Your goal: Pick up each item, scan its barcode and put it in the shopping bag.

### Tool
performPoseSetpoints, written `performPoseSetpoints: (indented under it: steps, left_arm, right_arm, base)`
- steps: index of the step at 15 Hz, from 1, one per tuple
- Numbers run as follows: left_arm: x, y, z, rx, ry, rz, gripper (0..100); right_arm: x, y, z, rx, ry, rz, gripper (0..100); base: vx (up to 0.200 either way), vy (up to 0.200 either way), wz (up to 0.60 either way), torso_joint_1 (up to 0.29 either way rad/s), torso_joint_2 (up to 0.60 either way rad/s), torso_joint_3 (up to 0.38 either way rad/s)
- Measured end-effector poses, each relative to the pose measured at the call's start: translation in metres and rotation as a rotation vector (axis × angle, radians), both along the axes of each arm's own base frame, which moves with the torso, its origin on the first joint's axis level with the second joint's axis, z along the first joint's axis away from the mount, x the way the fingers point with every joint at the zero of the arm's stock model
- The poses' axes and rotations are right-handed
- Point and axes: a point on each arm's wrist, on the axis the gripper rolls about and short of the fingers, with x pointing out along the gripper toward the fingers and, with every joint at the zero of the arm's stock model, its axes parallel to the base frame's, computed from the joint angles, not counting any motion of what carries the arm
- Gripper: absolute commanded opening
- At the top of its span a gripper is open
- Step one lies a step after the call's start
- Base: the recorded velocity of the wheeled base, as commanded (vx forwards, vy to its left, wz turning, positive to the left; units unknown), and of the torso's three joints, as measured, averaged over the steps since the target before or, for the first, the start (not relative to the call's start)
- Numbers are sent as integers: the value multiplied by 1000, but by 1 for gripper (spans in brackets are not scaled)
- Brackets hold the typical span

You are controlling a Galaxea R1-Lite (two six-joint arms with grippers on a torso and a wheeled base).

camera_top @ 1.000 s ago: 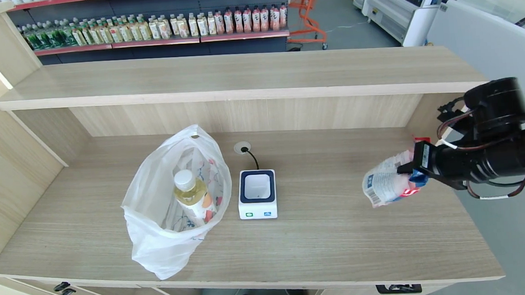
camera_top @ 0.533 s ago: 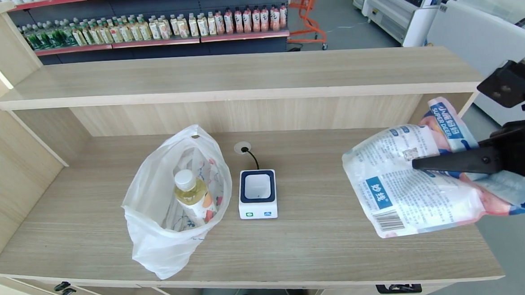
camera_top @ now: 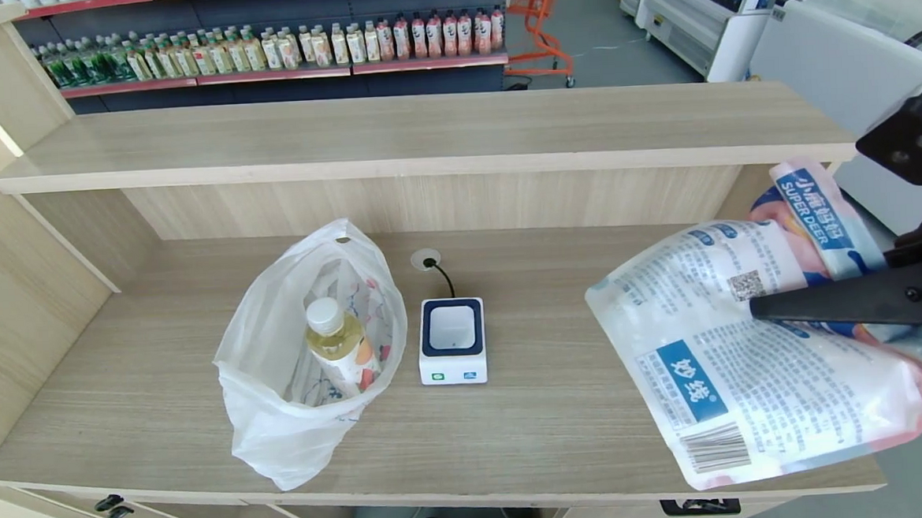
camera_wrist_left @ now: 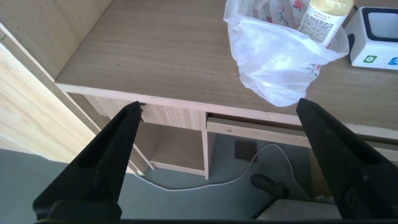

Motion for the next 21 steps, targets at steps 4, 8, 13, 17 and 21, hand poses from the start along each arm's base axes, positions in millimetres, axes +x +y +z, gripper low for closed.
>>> performPoseSetpoints:
  steps: [4,8,13,17,21]
  left_arm:
    - [0,0,0,0,0,0,100]
    - [0,0,0,0,0,0,100]
    - [0,0,0,0,0,0,100]
    - [0,0,0,0,0,0,100]
    - [0,0,0,0,0,1,100]
  right_arm:
    - [-1,4,2,0,-7,16,0]
    - [2,9,6,-4,-20,17,0]
    - [6,16,7,-2,-55,27,0]
    - [10,20,5,-6,-71,26,0]
    - [16,19,-8,-91,-316,-43,0]
  base:
    - [0,0,0,0,0,0]
    - [0,0,0,0,0,0]
    - [0,0,0,0,0,0]
    - [0,0,0,0,0,0]
    - [0,0,0,0,0,0]
